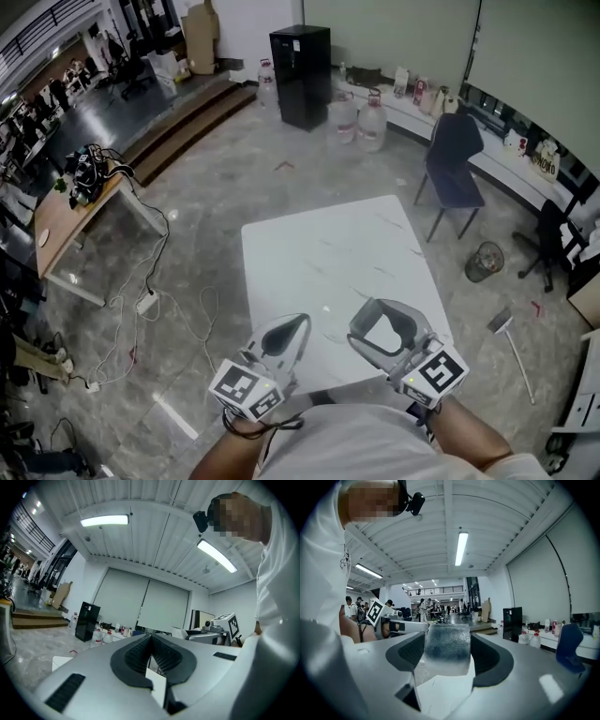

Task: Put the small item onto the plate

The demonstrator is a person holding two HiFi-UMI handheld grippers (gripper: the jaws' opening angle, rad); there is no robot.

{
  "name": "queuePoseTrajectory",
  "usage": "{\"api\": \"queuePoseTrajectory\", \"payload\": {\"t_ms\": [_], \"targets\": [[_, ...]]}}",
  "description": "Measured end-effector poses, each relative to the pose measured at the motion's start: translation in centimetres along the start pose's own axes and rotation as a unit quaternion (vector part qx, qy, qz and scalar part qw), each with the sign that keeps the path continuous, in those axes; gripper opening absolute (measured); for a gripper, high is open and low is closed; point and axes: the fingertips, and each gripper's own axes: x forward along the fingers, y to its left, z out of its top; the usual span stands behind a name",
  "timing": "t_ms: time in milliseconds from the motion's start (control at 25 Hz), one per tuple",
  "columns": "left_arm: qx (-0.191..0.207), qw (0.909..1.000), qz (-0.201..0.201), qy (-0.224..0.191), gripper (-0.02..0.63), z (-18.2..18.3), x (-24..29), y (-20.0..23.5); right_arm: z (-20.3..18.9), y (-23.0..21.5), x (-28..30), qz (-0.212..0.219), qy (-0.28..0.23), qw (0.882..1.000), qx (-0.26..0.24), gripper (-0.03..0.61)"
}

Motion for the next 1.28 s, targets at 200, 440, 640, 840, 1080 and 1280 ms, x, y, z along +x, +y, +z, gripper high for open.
{"api": "queuePoseTrajectory", "payload": {"t_ms": [200, 440, 640, 840, 1080, 1280], "targets": [[-0.009, 0.9997, -0.02, 0.011, 0.005, -1.2, 1.1, 2.9, -3.3, -1.9, 2.9, -0.023, 0.034, 0.999, 0.003, 0.301], [-0.025, 0.9995, -0.014, 0.016, 0.005, -2.3, 1.2, 5.2, -7.8, -3.4, 5.8, -0.022, 0.08, 0.996, 0.023, 0.301], [-0.034, 0.9992, 0.001, 0.023, 0.005, -4.1, 2.9, 6.2, -12.2, -6.0, 7.6, -0.005, 0.123, 0.992, 0.021, 0.301], [-0.045, 0.9982, 0.034, 0.02, 0.005, -5.4, 4.1, 7.1, -17.4, -7.8, 8.8, 0.03, 0.178, 0.984, 0.008, 0.301], [-0.064, 0.9942, 0.084, 0.021, 0.005, -7.1, 4.4, 9.2, -23.9, -9.5, 10.9, 0.073, 0.239, 0.968, -0.001, 0.301], [-0.081, 0.9902, 0.111, 0.022, 0.005, -8.9, 4.7, 10.4, -30.2, -9.9, 12.4, 0.104, 0.293, 0.95, 0.0, 0.301]]}}
